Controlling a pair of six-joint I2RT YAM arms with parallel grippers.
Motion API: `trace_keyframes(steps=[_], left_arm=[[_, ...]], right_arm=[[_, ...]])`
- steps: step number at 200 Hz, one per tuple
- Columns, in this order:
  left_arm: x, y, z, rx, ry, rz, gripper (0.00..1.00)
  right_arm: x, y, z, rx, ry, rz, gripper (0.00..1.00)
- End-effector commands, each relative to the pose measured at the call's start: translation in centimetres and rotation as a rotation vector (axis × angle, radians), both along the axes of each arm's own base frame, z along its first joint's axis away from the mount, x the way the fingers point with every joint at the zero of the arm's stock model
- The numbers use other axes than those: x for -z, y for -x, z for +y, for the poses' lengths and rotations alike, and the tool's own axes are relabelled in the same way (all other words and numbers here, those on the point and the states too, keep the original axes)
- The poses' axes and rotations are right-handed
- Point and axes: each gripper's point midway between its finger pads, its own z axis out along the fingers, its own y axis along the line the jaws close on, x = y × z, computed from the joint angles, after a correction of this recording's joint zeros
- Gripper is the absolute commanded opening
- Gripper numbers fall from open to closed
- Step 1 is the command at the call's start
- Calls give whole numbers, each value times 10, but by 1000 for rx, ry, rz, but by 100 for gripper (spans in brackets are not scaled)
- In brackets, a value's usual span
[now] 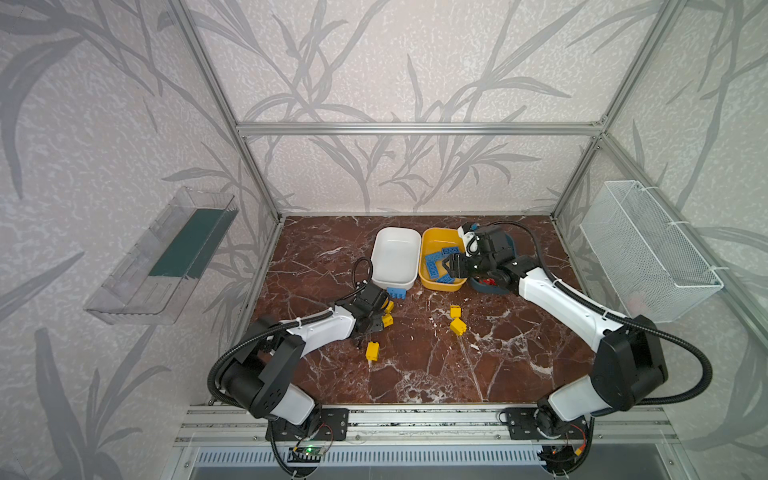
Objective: Sort the legos into containers by color
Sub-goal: 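Grasp the blue brick among yellow bricks with the left gripper while the right withdraws, then carry the blue brick with the left gripper and drop it into the yellow bin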
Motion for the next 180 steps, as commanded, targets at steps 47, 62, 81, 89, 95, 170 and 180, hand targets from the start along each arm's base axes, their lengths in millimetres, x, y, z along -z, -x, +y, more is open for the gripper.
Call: trace_keyframes(steps=[47,62,81,89,95,170,180], left_arm=[[2,-8,-7,3,27,2,40],[1,-9,-8,9,30,-5,33],[-3,-11,-8,14,29,-13,26],[-5,-11,-9,15,33,-18,25],[-7,-11,-9,16,37,-24,23],[-57,-25,-16,-1,99,-129,22],[-65,-27,-18,-2,110,-140,22]], right_arm=[[-5,20,-10,0,-21,-24,67],[-1,24,-12,1,-19,-21,67],[4,28,-12,1,-24,-9,67],[6,30,-12,-4,-21,-3,67],[8,32,-11,-8,-19,1,67],[30,54,-10,-29,-23,28,67],[30,56,-10,-25,-37,21,67]])
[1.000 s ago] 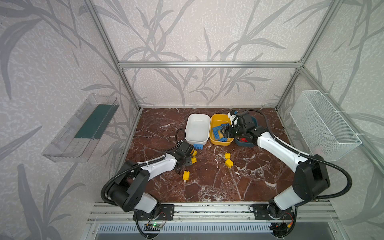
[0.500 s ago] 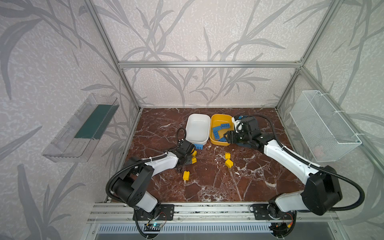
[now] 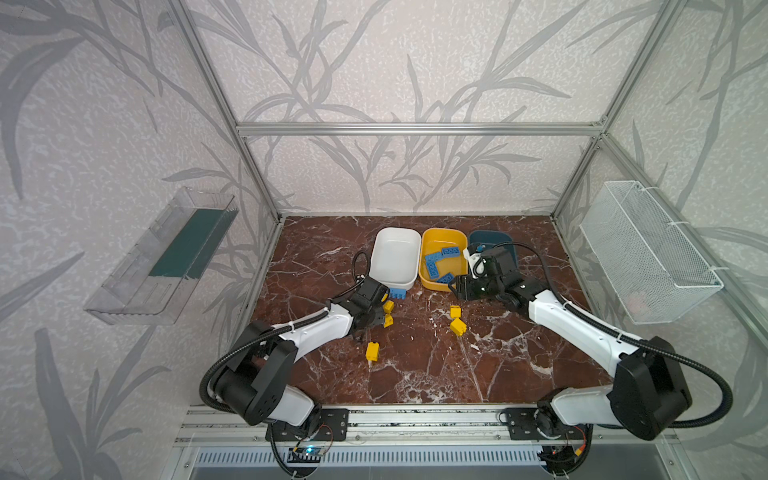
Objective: Sort the legos into containers by color
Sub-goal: 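Carry the blue brick with the left gripper and drop it into the yellow bin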
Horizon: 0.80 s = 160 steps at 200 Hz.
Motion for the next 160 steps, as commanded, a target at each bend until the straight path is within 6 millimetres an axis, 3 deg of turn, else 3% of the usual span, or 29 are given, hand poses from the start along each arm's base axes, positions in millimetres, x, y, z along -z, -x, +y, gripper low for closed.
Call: trace_keyframes(steps=[1,79,160], left_arm=[[-32,-11,-4,-18,37,-57,22],[-91,-46,-38,42,87,-131,23],[-117,-102,-113,179,91,-120,23]], right_arm=[[-11,5,2,-1,-49,-40,67],[-3,25,-19,78,-96,-120,68],[14,41,-31,121,-114,-135,69]])
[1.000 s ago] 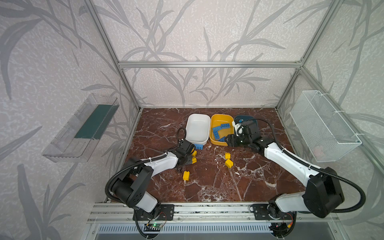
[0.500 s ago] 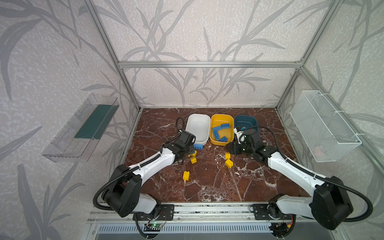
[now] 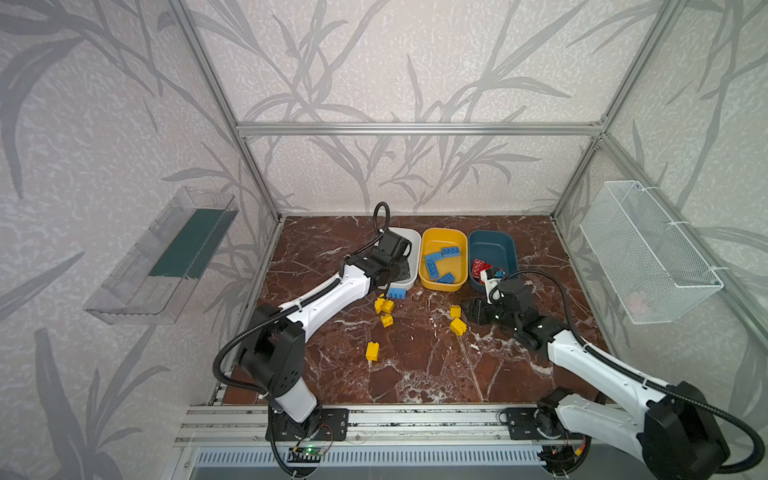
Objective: Sort the legos into containers by color
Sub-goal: 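Carry the blue brick with the left gripper and drop it into the yellow bin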
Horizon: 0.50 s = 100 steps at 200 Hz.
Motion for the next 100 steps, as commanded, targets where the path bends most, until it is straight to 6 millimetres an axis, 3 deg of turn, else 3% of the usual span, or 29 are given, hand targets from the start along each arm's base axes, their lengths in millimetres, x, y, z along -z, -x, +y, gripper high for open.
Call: trace_keyframes(steps=[1,73,100], left_arm=[[-7,-10,-20,63,-25,16,23],[-12,-58,-88,189,-13,18,23],[3,-68,-111,228,-3,49,23]], right_arm=[[-10,-3,-1,23,-17,-50,70],[-7,8,-11,40,23,-63,70],[2,15,-13,37,39,-44,70]])
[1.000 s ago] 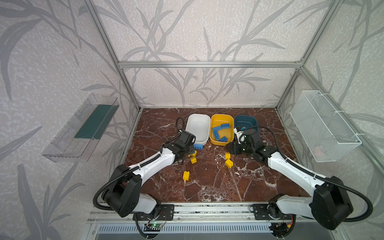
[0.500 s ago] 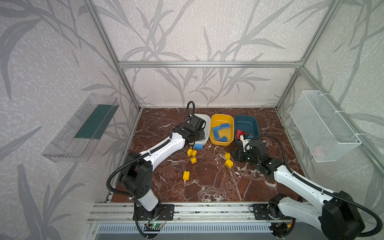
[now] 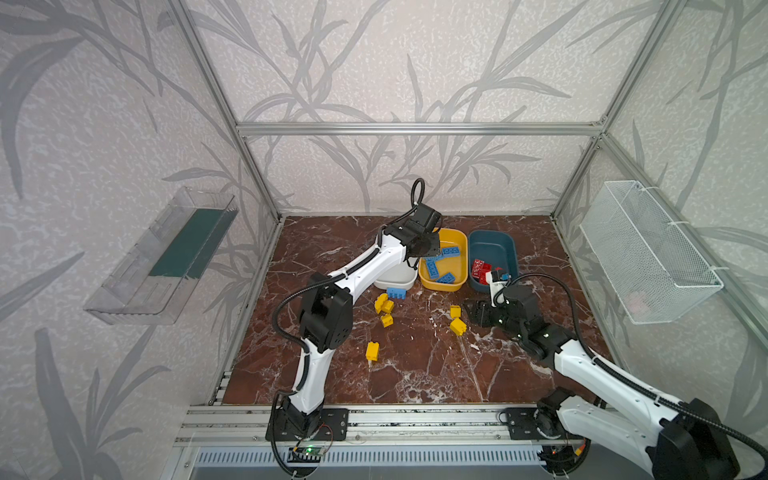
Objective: Sort the legos into containers by color
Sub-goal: 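Carry the blue brick with the left gripper and drop it into the yellow bin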
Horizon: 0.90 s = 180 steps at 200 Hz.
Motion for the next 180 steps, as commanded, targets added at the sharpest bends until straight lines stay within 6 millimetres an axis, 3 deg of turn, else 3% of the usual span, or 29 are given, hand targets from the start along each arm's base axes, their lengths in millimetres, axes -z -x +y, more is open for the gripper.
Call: trace_keyframes(steps=[1,48,90,104,136,180], left_arm=[[11,3,-17,68,-17,49,23],[37,-7,-48,119,-40,85,25],[41,-12,-60,145,-30,80,30],[39,-13,-61,150,-22,78,36],[29,-12,-57,142,-35,60,63],[14,-3,-46,124,-52,15,81]], right_arm=[[11,8,-5,8,34,21,70],[16,21,-4,-9,67,23,70],[15,27,-6,-15,78,24,70],[15,27,-8,-8,79,24,71],[14,28,-7,-14,79,20,71],[6,28,-2,-29,76,3,73]])
